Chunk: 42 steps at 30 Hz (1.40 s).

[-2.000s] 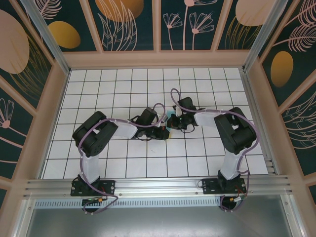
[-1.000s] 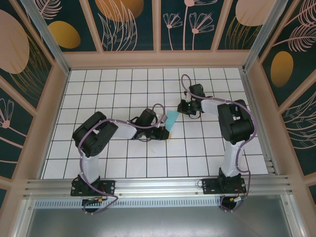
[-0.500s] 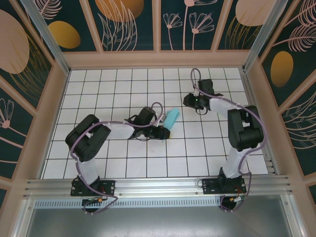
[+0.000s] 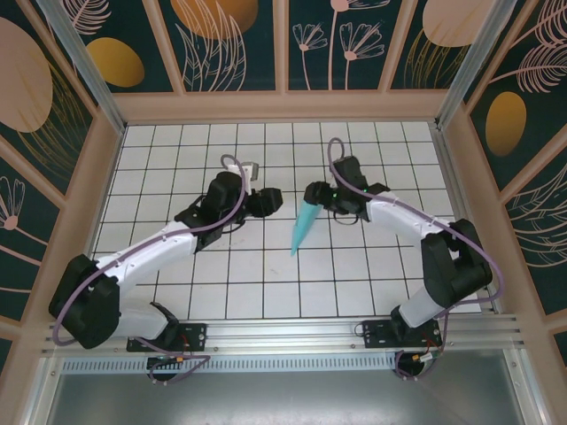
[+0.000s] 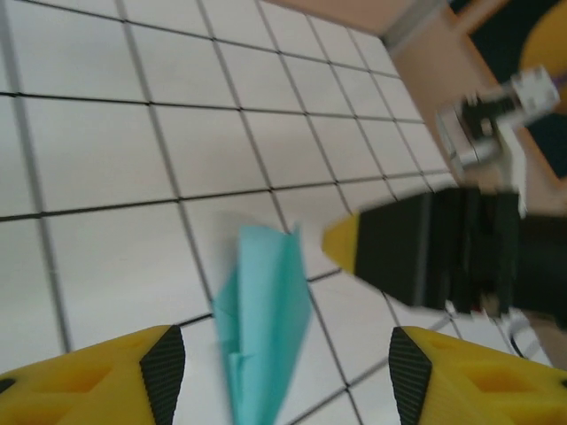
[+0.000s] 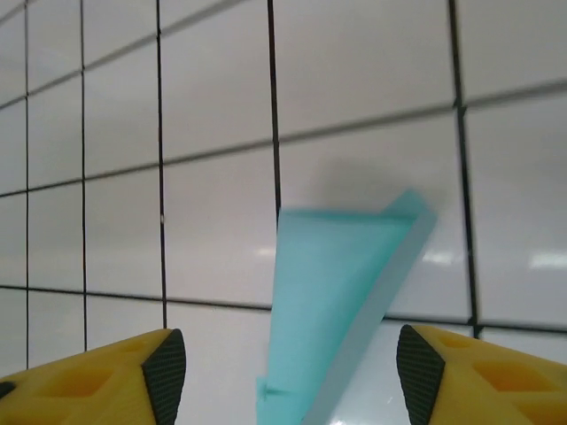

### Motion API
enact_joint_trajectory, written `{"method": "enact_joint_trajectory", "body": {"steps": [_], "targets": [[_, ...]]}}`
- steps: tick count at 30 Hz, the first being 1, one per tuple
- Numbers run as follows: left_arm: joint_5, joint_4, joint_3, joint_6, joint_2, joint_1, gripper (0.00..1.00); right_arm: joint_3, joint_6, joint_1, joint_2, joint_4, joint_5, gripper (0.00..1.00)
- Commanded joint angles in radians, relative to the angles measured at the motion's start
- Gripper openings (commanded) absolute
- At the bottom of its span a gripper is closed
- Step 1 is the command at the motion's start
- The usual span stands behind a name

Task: Fold a paper plane with a square sheet of paper (fold left side to right side)
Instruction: Fold the wing for the fifth time at the center of the table, then turn over the paper plane at the center of the table.

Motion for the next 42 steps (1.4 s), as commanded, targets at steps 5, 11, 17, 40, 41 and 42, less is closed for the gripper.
{"method": "enact_joint_trajectory", "body": {"steps": [5, 11, 17, 40, 41, 42], "targets": [[-0.204, -0.044, -0.047, -0.009, -0.028, -0.001, 0.68, -0.06, 0.142, 0.057, 0.068, -0.018, 0.013, 0.62], [-0.259, -0.043, -0.07, -0.013, -0.056, 0.0, 0.71, -0.06, 0.126, 0.059, 0.087, -0.021, -0.024, 0.34], [-0.31, -0.048, -0.077, -0.016, -0.094, -0.001, 0.73, -0.019, 0.049, 0.061, 0.047, 0.013, -0.117, 0.0], [-0.354, -0.055, -0.068, -0.012, -0.121, -0.001, 0.79, -0.138, -0.227, -0.15, 0.104, 0.093, -0.363, 0.2], [-0.357, -0.055, -0.068, -0.01, -0.122, -0.001, 0.79, -0.121, -0.241, -0.15, 0.089, 0.046, -0.304, 0.27], [-0.359, -0.054, -0.068, -0.009, -0.121, -0.001, 0.79, -0.104, -0.247, -0.149, 0.074, 0.001, -0.246, 0.33]]}}
